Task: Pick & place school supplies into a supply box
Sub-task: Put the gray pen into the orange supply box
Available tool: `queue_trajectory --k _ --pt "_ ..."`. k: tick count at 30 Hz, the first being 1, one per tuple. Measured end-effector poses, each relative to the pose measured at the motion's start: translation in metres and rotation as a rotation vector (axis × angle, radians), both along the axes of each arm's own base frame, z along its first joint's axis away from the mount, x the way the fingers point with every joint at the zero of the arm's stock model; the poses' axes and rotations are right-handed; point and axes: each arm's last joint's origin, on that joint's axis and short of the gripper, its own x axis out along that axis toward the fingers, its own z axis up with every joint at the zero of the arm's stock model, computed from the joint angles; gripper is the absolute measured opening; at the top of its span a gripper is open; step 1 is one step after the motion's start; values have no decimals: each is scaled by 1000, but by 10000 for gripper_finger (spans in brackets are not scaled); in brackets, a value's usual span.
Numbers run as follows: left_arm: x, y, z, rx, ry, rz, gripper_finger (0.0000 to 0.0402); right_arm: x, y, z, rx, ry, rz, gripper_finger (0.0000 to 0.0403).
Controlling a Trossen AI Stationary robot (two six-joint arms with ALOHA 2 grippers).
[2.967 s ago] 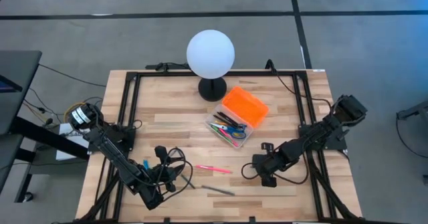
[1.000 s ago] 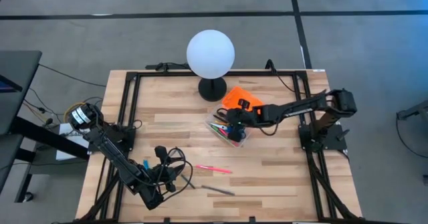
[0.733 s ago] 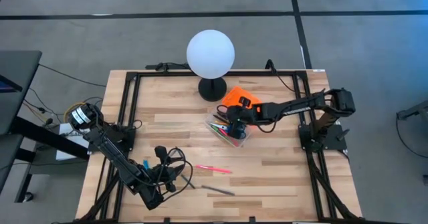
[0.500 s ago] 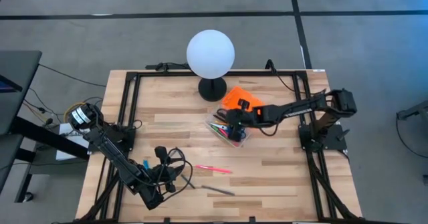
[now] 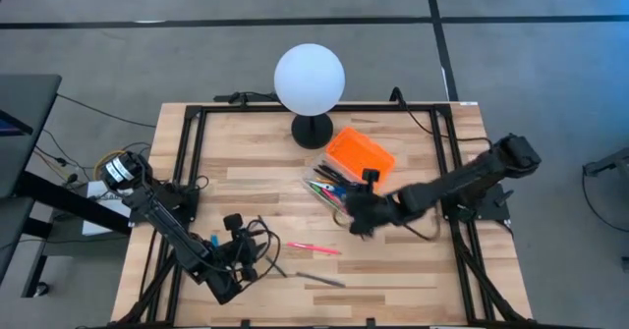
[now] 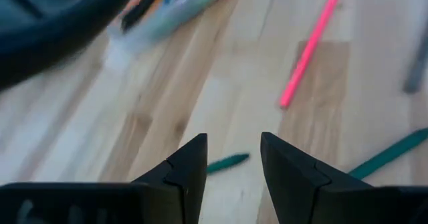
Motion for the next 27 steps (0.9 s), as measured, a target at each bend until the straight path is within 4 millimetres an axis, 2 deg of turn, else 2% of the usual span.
queue_trajectory --k 6,12,20,27 --pt "-6 25 -18 -150 110 225 135 -34 44 14 -32 -75 62 108" --pt "-9 46 -34 -267 275 357 135 -64 72 14 -82 -143 58 108" --pt "-4 54 -35 -338 359 396 135 -92 83 10 -79 -182 9 108" --pt "1 63 -36 -437 465 425 135 -106 85 9 -63 -208 -28 108"
